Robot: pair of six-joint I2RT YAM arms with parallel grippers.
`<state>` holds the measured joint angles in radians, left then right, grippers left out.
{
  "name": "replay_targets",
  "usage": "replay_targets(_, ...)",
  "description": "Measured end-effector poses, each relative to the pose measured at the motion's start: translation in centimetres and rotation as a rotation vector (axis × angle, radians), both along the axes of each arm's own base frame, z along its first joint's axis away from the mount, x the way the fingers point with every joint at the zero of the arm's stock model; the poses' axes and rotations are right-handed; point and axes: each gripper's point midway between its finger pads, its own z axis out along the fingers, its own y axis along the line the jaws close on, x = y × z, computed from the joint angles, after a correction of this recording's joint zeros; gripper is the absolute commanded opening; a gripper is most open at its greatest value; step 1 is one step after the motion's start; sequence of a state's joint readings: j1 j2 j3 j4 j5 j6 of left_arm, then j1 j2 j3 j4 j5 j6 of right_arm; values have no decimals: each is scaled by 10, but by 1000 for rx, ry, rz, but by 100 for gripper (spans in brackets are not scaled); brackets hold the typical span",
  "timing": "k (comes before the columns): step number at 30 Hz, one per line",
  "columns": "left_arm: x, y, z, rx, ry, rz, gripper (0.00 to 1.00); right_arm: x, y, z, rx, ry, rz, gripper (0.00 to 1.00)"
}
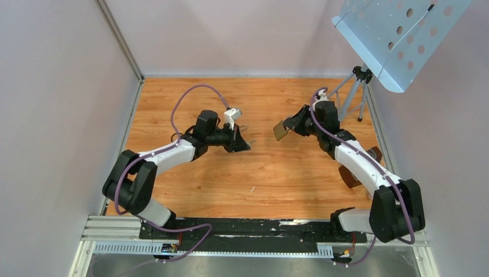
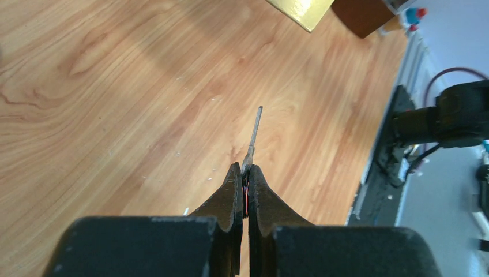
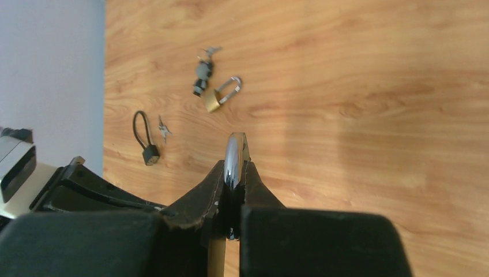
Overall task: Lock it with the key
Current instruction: Place the lock at the center of the board.
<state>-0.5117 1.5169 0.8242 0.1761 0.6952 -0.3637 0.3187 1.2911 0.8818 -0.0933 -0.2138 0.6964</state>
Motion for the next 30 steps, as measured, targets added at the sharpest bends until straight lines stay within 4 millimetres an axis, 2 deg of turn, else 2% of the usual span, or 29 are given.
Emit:
replay_targets(2,-1,-3,-14,34,-7,-11,0,0,0,-17,5,60,0,0)
replay_targets(6,-5,-15,-45,105,3,-49,0,3,14,-40,56,141,45,0)
replay_targets(7,-9,-19,-58,130,17,-63,0,4,19,-46,72,159,59,0)
replay_targets(12,-35,-34,-92,197,58,-138,2,7,31,-71,110,223,103,0)
replay_targets(13,-39,-35,-95,208,65,-146,5,7,33,-76,113,232,113,0)
replay_targets(16,-44,-37,-99,233,70,-157,10,9,39,-89,124,248,144,0)
replay_targets(20,-37,-45,-92,244,40,-149,13,10,47,-109,139,280,173,0)
replay_targets(22,-34,-46,-92,250,30,-140,19,9,50,-116,140,295,177,0)
replay_targets(25,-33,-44,-98,271,31,-133,33,8,54,-123,140,300,183,4)
replay_targets(30,-31,-42,-106,291,31,-128,52,0,55,-133,135,305,184,20)
